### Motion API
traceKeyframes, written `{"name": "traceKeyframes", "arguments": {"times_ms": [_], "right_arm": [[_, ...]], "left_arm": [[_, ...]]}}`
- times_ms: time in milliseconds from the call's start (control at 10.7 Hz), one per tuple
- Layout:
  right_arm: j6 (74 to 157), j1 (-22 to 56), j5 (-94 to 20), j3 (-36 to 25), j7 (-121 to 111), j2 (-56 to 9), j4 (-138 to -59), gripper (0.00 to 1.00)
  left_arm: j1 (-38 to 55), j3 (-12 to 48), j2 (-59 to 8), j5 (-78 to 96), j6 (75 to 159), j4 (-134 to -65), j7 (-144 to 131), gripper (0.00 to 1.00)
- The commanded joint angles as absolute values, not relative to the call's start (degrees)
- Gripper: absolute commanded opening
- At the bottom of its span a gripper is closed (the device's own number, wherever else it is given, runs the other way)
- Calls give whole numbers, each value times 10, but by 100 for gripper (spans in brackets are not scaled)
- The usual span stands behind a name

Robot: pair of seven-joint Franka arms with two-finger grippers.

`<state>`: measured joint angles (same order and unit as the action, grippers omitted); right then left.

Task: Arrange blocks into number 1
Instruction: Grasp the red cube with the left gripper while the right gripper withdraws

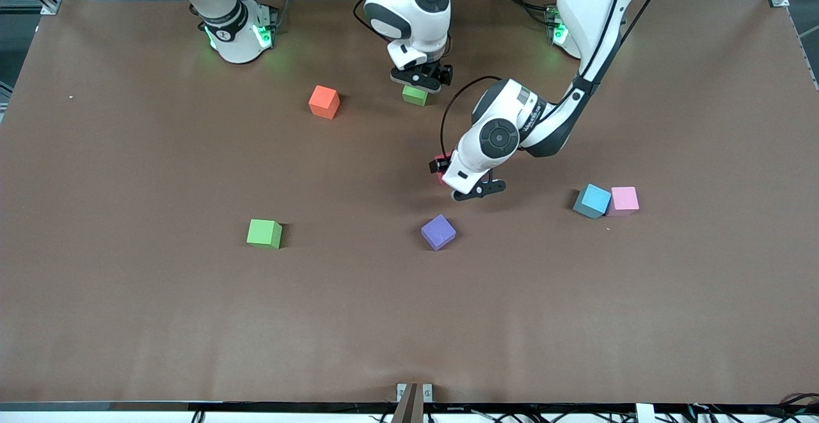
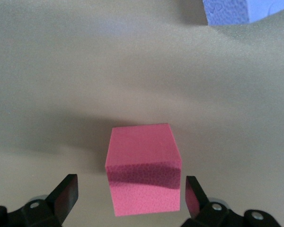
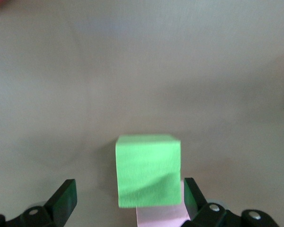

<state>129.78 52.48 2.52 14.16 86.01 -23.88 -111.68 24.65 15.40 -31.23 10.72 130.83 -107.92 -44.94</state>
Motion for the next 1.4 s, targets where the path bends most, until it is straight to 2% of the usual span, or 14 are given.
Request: {"name": "traceKeyframes", "arguments": {"times_ms": [0,375,656,749,936,1030,1311], "right_arm": [[1235,461,46,144,825,-200,-1100,100],[1183,297,45,145,635,-156,-1100,100],[1177,162,47,143,503,-170,-1100,100],[1178,116,47,144,429,-173,-1100,100],[1182,51,47,143,285,-189,-1092,100],[1186,29,47,143,234,-204,-1085,100],[1222,-14,39,144,182,-226,-1075,100]], "left_arm": [[256,146,-322,127,1304,-1066,-451,100],[265,146,-350,132,1309,-1042,-462,100],[267,145,-355,128,1310,-1039,-461,99],[267,144,-355,126,1310,-1039,-458,76],[268,144,-354,101,1310,-1041,-456,13],[273,144,-352,95,1310,-1040,-461,0],[321,144,-347,96,1310,-1038,-467,0]]}}
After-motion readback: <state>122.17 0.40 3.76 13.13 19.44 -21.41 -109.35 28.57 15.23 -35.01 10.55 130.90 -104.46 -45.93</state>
